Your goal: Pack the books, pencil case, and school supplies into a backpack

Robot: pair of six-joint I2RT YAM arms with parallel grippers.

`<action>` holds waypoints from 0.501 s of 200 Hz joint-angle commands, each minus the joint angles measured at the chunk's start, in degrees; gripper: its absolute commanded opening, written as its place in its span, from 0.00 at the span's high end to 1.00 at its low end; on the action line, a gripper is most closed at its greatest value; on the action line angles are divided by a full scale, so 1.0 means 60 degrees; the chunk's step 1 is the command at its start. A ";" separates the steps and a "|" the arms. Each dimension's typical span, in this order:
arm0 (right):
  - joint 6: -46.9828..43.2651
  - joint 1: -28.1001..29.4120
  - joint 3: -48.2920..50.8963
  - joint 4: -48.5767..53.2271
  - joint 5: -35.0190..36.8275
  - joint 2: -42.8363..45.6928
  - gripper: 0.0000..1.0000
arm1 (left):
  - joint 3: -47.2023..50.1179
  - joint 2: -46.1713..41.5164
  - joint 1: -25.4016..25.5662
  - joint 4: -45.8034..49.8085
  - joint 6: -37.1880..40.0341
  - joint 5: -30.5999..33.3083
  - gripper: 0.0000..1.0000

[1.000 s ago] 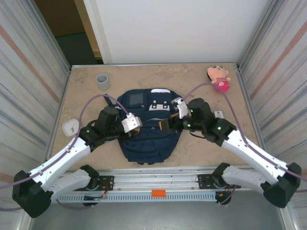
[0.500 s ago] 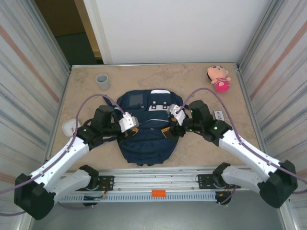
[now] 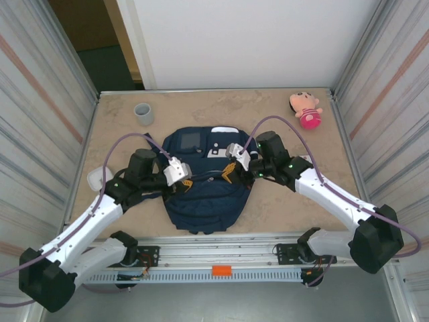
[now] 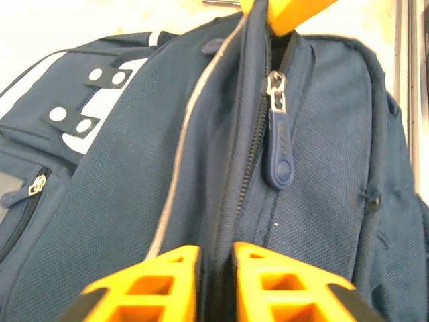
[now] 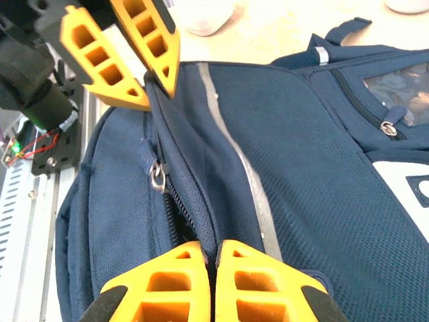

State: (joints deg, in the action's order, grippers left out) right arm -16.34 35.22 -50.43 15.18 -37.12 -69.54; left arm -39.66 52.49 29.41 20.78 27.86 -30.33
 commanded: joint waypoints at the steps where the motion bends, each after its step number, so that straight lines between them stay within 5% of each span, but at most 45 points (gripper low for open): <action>1: 0.0805 -0.0070 0.0085 -0.0813 0.0166 0.0462 1.00 | -0.0780 -0.0367 0.0001 0.0192 -0.1968 0.0087 0.71; 41: 0.1518 0.0131 0.0350 -0.1412 0.0442 0.0500 1.00 | -0.0930 -0.1193 0.0727 0.0887 -0.5482 0.1020 0.56; 100: 0.1885 0.0393 0.0218 -0.1301 0.0252 0.0370 1.00 | -0.0314 -0.1830 0.2528 0.1340 -1.0163 0.3086 0.50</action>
State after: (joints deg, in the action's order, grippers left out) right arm -8.45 37.17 -48.18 11.07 -34.35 -68.42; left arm -43.16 41.32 42.15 25.96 -17.21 -17.93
